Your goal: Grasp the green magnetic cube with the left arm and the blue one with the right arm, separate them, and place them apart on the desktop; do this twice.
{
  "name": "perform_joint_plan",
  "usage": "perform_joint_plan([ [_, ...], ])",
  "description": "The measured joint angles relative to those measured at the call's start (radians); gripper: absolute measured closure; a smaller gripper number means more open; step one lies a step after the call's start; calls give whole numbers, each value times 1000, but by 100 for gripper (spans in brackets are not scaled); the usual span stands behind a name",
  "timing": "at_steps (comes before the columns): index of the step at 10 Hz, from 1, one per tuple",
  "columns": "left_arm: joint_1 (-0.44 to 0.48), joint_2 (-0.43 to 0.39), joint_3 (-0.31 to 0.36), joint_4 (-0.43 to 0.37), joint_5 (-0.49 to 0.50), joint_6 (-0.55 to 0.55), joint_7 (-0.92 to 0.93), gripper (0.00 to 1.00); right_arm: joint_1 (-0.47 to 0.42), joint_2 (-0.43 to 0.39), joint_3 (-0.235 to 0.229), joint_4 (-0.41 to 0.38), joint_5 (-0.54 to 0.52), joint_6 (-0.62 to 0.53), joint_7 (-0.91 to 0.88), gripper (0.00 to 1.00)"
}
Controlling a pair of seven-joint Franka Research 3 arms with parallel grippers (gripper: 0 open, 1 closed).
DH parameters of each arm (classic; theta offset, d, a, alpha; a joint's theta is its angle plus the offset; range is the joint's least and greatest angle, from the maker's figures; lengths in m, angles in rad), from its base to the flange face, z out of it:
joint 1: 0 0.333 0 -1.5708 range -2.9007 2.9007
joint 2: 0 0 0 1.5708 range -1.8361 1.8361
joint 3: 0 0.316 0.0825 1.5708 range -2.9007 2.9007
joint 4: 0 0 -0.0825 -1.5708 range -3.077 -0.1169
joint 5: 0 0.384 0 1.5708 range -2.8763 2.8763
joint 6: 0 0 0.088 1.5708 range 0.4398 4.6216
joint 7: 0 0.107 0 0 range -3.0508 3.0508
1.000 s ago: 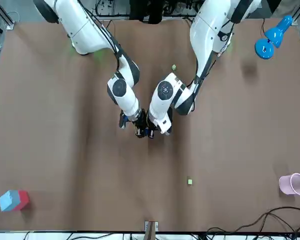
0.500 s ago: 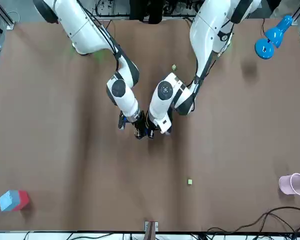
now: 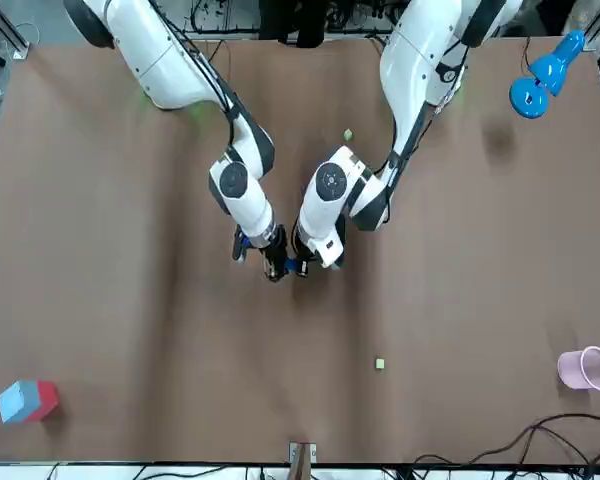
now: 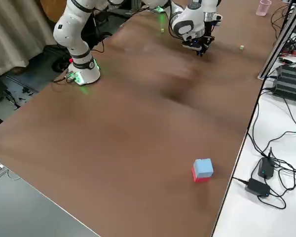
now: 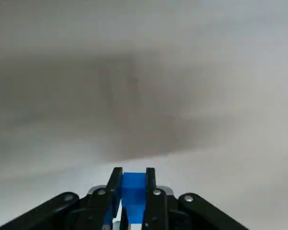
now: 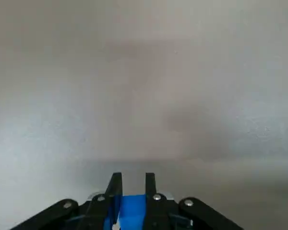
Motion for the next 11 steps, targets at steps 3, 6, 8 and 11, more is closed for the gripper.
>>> perform_joint_plan([
  [3,0,0,0,0,0,0,0,77,0,0,0,0,0,0,0,77],
  [6,1,0,0,0,0,0,0,77,-3,0,0,0,-3,0,-7,77],
  [8,1,0,0,0,-1,0,0,77,-16,-3,-1,1,-5,-7,-30,77],
  [11,1,0,0,0,-1,0,0,77,-46,-23,-1,1,-11,-54,-114,77],
])
